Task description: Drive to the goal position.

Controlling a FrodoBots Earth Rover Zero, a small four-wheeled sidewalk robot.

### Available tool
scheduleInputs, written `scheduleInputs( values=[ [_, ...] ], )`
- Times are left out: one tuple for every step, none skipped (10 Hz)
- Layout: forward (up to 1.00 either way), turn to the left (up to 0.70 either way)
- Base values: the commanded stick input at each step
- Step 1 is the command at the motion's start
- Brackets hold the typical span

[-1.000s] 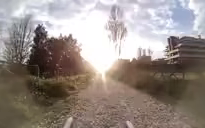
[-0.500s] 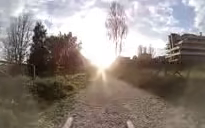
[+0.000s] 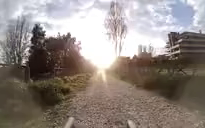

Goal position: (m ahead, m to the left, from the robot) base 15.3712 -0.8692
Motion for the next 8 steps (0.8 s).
scheduleInputs(
  values=[
    [0.50, 0.00],
    [0.50, 0.00],
    [0.50, 0.00],
    [0.50, 0.00],
    [0.50, 0.00],
    [0.50, 0.00],
    [0.50, 0.00],
    [0.50, 0.00]
  ],
)
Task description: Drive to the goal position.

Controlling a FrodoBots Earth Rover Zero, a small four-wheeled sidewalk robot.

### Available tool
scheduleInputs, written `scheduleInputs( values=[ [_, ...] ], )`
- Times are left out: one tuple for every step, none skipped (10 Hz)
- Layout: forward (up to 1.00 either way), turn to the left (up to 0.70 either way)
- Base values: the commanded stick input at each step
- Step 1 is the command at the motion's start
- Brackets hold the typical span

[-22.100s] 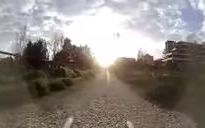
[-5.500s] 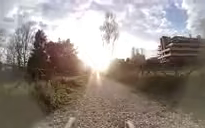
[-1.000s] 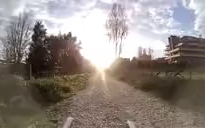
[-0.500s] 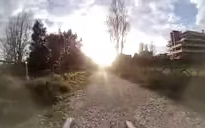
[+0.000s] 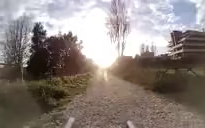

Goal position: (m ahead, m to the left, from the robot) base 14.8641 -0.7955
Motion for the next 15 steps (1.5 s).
scheduleInputs(
  values=[
    [0.50, 0.00],
    [0.50, 0.00],
    [0.50, 0.00],
    [0.50, 0.00],
    [0.57, 0.00],
    [0.70, 0.00],
    [0.70, 0.00],
    [0.70, 0.00],
    [0.70, 0.00],
    [0.70, 0.00],
    [0.70, 0.00],
    [0.70, 0.00],
    [0.70, 0.00],
    [0.70, 0.00],
    [0.70, 0.00]
  ],
)
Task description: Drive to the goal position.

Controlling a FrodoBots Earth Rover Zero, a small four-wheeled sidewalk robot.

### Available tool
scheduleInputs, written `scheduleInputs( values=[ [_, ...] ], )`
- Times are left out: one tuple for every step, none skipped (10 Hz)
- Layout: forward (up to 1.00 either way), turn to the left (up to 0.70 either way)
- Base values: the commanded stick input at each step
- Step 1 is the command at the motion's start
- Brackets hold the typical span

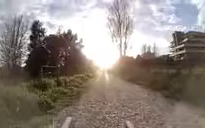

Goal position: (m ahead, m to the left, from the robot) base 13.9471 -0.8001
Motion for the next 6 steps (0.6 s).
scheduleInputs(
  values=[
    [0.70, 0.00],
    [0.70, 0.00],
    [0.70, 0.00],
    [0.70, 0.00],
    [0.70, 0.00],
    [0.70, 0.00]
  ],
)
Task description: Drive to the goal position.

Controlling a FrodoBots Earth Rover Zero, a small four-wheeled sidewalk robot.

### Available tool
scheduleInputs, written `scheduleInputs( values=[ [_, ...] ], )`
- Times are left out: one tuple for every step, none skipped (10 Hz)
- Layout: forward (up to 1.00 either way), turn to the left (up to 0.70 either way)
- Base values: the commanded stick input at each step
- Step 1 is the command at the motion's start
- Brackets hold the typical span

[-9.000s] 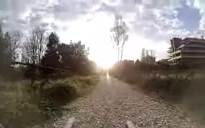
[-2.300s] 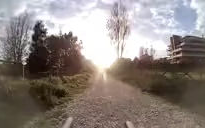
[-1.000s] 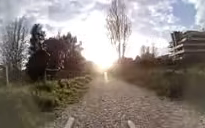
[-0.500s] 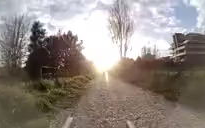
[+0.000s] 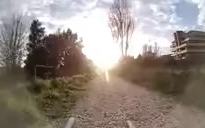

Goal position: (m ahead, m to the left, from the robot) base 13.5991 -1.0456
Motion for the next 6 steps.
scheduleInputs(
  values=[
    [0.70, 0.00],
    [0.70, 0.00],
    [0.70, 0.00],
    [0.70, 0.00],
    [0.70, 0.00],
    [0.70, 0.00]
  ],
)
